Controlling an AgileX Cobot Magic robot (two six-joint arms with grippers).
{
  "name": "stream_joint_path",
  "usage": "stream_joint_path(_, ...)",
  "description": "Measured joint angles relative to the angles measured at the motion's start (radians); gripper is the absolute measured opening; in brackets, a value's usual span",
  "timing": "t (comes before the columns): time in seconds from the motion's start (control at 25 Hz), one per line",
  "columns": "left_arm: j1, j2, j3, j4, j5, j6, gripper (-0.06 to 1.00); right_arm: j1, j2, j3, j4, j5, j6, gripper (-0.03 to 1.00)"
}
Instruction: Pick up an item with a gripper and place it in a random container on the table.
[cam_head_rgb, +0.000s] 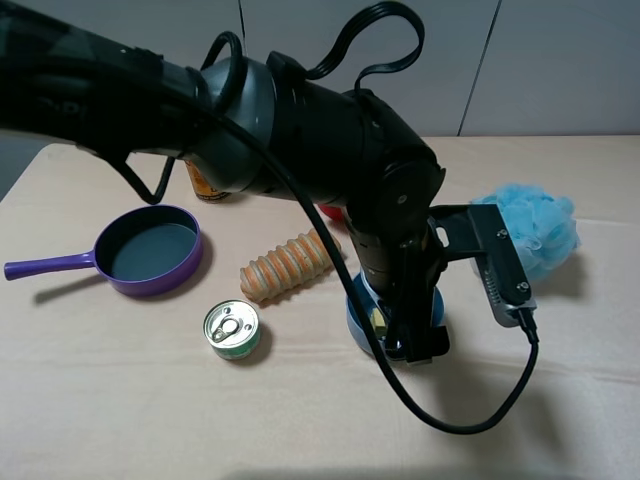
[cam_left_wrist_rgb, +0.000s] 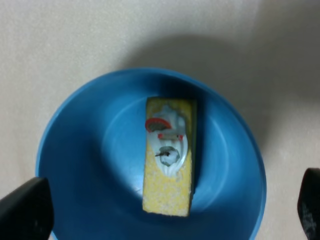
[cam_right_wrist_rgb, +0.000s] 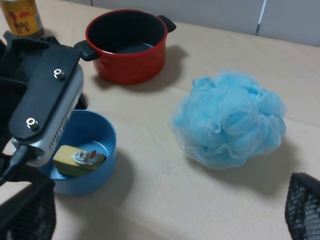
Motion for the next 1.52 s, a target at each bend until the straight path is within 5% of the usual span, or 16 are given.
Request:
stream_joint_path(0.24, 0.000, -0.022, 0.000, -0.012, 0.097, 0.000, 0.99, 0.000, 0.000, 0.000, 0.001, 0.000, 0.000, 0.69)
stream_joint_path(0.92, 0.000, -0.304, 0.048, -0.016, 0.600, -0.165, 0.99, 0.000, 0.000, 0.000, 0.000, 0.000, 0.000, 0.69)
stream_joint_path(1.52, 0.000, -0.638, 0.339, -0.015, 0.612, -0.320, 0.99, 0.000, 0.000, 0.000, 0.001, 0.000, 0.000, 0.69)
